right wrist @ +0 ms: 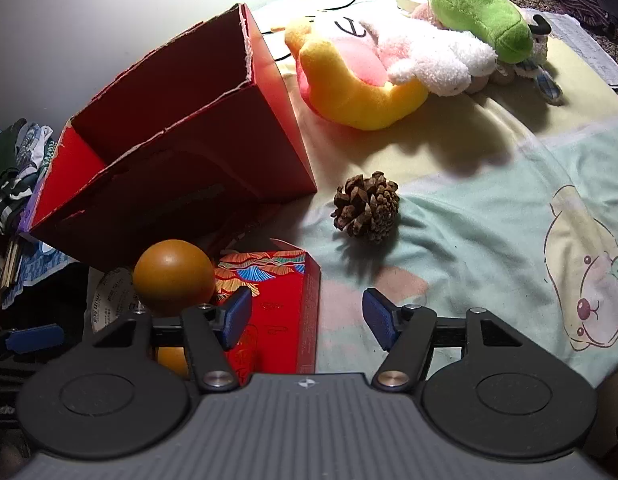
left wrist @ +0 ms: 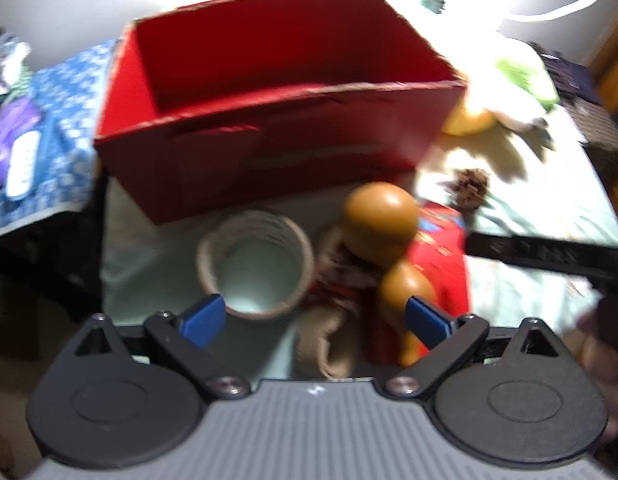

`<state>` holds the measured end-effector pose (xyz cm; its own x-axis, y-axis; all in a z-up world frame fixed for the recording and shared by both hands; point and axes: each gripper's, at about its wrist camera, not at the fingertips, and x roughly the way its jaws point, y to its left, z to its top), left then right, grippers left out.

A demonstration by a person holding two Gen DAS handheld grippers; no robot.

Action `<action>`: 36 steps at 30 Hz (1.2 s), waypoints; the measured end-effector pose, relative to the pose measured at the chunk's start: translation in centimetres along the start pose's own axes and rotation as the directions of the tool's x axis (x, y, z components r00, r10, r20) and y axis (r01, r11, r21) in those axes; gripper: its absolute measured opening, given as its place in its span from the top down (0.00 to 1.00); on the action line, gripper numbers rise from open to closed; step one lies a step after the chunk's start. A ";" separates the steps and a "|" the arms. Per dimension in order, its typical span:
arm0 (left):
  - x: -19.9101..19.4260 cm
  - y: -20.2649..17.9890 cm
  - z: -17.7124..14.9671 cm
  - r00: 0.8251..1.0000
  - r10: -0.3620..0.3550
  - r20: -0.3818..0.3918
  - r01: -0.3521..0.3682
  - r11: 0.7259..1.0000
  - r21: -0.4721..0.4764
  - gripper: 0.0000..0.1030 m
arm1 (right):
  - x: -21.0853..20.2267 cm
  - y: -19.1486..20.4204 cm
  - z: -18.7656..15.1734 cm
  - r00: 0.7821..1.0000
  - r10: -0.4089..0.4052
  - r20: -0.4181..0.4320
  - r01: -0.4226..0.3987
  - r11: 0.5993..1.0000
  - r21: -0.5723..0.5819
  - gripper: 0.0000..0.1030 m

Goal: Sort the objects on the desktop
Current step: 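Grasp the orange gourd toy with the left gripper and lift it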

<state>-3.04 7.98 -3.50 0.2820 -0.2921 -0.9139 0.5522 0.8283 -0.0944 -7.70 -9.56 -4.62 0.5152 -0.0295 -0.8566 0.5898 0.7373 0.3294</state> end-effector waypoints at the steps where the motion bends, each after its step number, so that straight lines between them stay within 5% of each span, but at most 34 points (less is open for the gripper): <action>1: 0.0 -0.2 -0.2 1.000 -0.023 -0.001 0.023 1.000 0.014 0.06 | 0.1 -0.2 0.0 1.000 0.018 -0.005 -0.018 1.000 0.011 0.39; 7: 1.1 -1.6 -0.1 0.996 -0.089 -0.003 0.089 0.996 0.022 0.14 | 0.0 0.6 0.5 0.980 0.199 -0.010 -0.199 0.980 -0.022 0.44; 12: 2.4 -2.2 0.3 0.994 -0.104 -0.028 0.104 0.995 0.006 0.29 | 1.4 2.1 1.4 0.947 0.304 -0.107 -0.313 0.946 -0.080 0.46; 21: 4.5 -2.1 0.7 0.981 -0.177 -0.073 0.172 0.983 -0.070 0.60 | 3.9 2.7 2.0 0.895 0.367 -0.252 -0.394 0.917 -0.066 0.61; 26: 4.7 -2.2 0.9 0.980 -0.184 -0.069 0.178 0.980 -0.085 0.61 | 4.6 1.9 2.4 0.865 0.404 -0.298 -0.432 0.901 -0.031 0.69; 36: 3.3 -4.5 1.8 0.981 -0.190 -0.047 0.189 0.982 -0.027 0.63 | 2.7 0.0 3.6 0.855 0.421 -0.305 -0.459 0.887 -0.062 0.70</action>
<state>-3.19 2.49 -5.36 0.1344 -0.4211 -0.8970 0.5741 0.7709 -0.2759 -4.10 -12.08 -5.55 0.4990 0.4906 -0.7144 0.2482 0.7089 0.6602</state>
